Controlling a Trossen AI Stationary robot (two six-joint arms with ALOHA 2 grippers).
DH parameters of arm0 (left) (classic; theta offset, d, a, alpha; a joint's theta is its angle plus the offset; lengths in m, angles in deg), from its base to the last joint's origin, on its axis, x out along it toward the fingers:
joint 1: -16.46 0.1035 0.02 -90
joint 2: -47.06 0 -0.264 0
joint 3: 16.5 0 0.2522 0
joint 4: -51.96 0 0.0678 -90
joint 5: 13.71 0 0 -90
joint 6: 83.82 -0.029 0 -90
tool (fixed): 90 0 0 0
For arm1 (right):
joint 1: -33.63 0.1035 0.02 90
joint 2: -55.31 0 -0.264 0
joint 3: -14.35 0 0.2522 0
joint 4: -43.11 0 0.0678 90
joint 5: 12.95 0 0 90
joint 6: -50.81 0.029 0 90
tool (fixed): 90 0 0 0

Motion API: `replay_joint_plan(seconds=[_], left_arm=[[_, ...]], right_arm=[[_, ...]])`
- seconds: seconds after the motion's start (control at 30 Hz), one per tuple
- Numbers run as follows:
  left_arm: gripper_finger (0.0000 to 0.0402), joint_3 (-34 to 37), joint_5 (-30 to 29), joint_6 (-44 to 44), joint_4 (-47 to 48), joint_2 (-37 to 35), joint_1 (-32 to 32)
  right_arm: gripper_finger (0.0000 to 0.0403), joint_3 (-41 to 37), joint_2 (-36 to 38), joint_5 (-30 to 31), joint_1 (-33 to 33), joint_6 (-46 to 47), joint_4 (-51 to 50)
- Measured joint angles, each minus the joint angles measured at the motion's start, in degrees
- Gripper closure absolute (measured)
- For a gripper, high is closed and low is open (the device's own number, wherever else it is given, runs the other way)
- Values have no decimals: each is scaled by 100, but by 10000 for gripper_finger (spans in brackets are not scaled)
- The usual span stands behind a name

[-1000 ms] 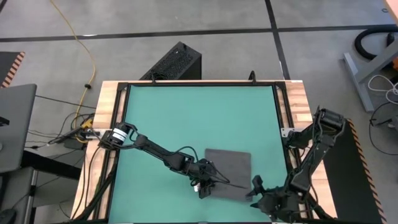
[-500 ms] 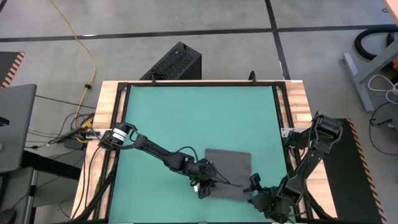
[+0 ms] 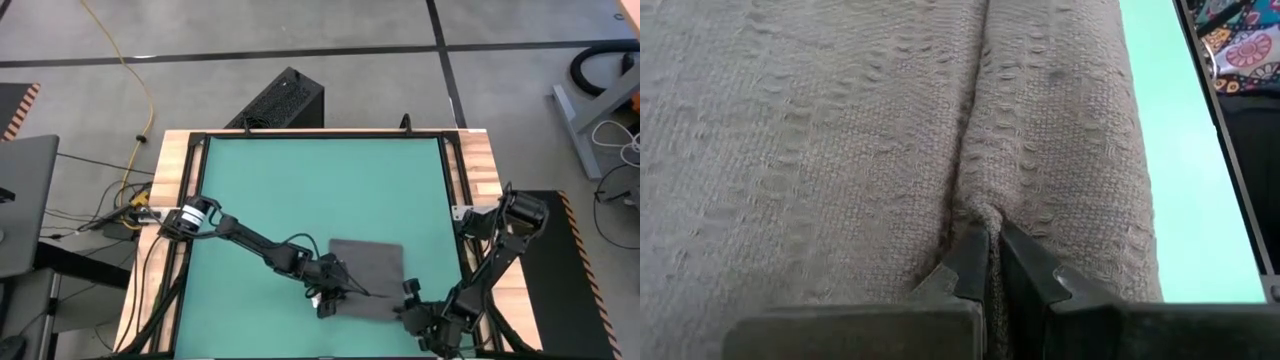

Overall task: Roll towel
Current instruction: Roll the gray towel

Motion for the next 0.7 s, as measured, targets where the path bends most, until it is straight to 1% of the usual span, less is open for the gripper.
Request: replay_joint_plan(seconds=[0.07, 0.1, 0.13, 0.2, 0.27, 0.47, 0.6, 0.7], left_arm=[[401, 0, 66, -79, -2, 0, 27], [401, 0, 112, -129, -2, 0, 42], [398, 0, 140, -157, 0, 0, 51], [387, 0, 184, -182, -12, 0, 55], [369, 0, 215, -184, -44, -2, 55], [317, 0, 397, -153, -373, -31, 80], [307, 0, 274, -163, -399, -37, 85], [309, 0, 203, -278, -381, -42, 85]], right_arm=[[359, -23, 167, -102, 0, 193, -67], [376, -61, 257, -163, 0, 300, -52], [381, -113, 352, -211, 0, 500, -33], [380, -279, 551, -243, 0, 1053, 43], [381, -581, 773, -330, 4, 1465, 397], [381, -1788, 1492, -480, -22, 2268, 2206], [381, -2381, 1924, -662, -183, 2499, 3227], [381, -2608, 2190, -716, -298, 2672, 3381]])
